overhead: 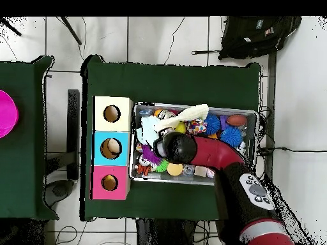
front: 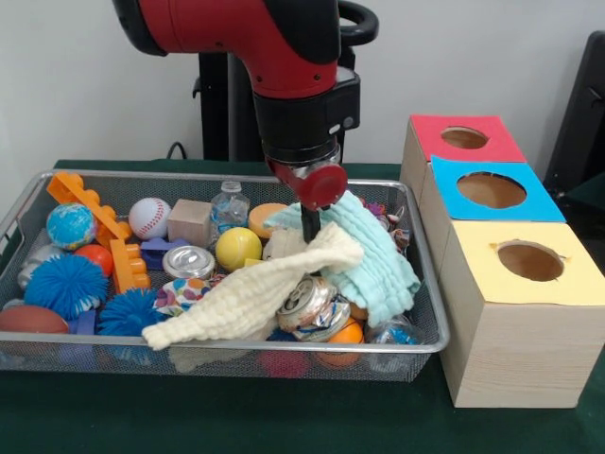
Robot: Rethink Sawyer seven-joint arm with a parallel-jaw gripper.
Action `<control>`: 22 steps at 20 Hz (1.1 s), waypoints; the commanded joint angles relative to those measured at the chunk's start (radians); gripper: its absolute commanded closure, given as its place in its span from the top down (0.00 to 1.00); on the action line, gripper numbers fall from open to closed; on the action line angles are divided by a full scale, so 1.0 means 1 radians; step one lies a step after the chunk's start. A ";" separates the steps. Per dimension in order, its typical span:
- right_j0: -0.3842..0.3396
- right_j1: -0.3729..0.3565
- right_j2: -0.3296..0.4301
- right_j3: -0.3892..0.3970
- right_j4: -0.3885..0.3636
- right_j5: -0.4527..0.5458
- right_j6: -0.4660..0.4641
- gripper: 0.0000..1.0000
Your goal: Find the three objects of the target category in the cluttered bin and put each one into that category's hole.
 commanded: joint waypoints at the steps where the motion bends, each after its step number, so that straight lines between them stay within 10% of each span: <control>1: 0.030 0.056 -0.013 -0.088 0.075 -0.061 0.127 0.00; 22: 0.141 0.161 -0.093 -0.117 0.151 -0.232 0.145 0.00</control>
